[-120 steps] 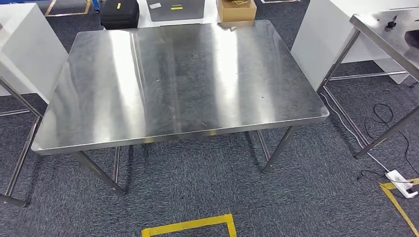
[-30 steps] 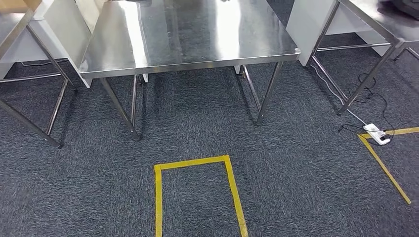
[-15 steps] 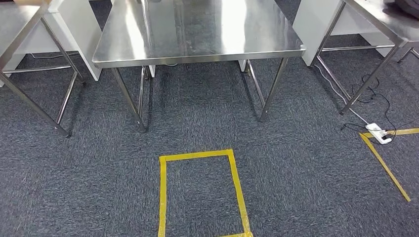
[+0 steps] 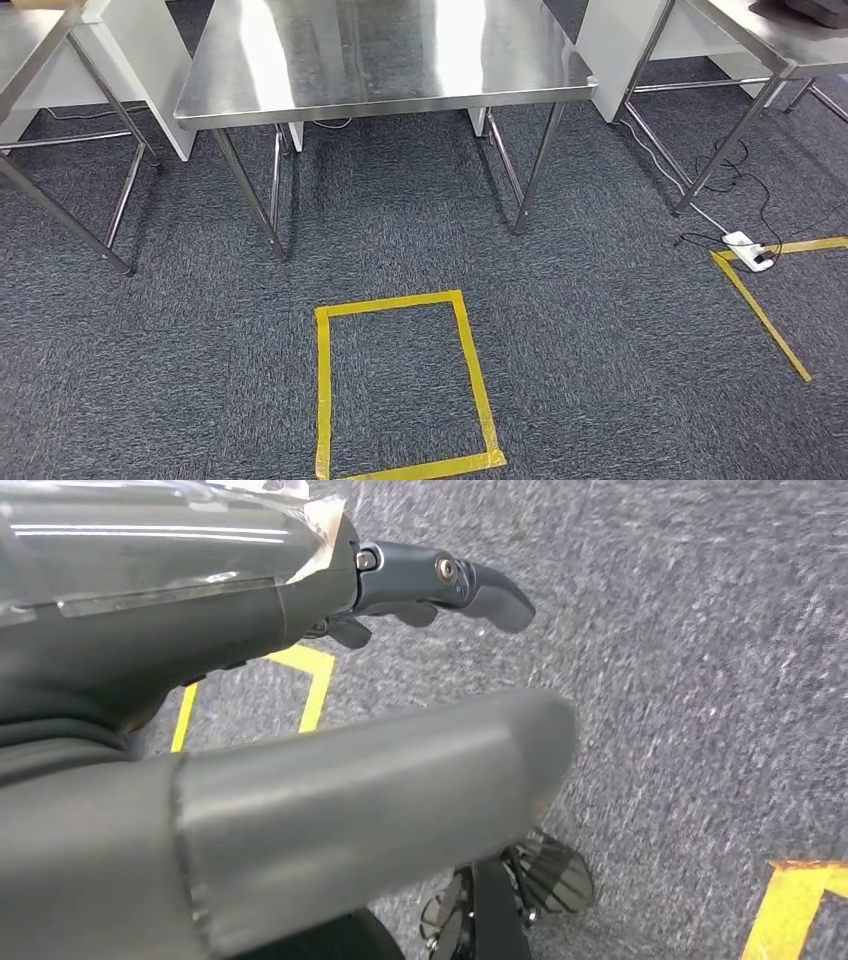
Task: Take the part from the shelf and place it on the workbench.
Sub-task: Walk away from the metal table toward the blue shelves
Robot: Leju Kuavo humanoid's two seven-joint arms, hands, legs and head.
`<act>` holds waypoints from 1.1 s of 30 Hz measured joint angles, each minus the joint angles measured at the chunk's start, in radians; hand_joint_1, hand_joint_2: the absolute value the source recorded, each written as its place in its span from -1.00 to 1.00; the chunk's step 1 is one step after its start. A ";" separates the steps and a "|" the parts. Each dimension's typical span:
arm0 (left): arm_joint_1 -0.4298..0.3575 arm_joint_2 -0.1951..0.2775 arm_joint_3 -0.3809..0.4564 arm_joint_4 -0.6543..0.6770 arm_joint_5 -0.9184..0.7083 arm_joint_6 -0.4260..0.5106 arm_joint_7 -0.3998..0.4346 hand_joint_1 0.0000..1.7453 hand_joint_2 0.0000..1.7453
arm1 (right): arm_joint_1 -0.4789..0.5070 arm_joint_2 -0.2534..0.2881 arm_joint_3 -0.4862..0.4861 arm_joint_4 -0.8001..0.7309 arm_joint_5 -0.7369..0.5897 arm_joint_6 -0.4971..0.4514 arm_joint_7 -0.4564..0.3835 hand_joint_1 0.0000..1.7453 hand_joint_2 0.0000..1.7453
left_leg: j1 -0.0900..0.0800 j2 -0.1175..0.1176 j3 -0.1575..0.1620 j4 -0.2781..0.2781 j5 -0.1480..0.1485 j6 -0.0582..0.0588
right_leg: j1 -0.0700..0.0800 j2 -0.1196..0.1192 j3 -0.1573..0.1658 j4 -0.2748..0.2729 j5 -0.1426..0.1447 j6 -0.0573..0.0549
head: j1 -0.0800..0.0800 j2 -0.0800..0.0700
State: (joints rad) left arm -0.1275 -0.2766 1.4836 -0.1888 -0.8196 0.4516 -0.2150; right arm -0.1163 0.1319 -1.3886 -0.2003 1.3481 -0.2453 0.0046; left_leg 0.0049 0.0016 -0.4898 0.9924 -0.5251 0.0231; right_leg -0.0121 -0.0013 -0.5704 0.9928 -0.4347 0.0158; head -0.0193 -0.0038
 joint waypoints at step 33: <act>0.004 -0.005 -0.001 0.000 -0.008 0.019 0.023 -1.00 -1.00 | 0.001 -0.009 0.001 0.001 0.004 0.010 0.012 -1.00 -1.00 | 0.009 -0.005 -0.032 0.012 0.024 0.006 | 0.001 -0.004 0.007 0.001 -0.010 0.021 | 0.015 0.000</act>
State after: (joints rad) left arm -0.1232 -0.2812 1.4824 -0.1884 -0.8280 0.4706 -0.1920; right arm -0.1148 0.1225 -1.3874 -0.1995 1.3525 -0.2350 0.0171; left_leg 0.0138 -0.0034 -0.5214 1.0045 -0.5009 0.0289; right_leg -0.0116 -0.0048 -0.5634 0.9942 -0.4442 0.0369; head -0.0044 -0.0038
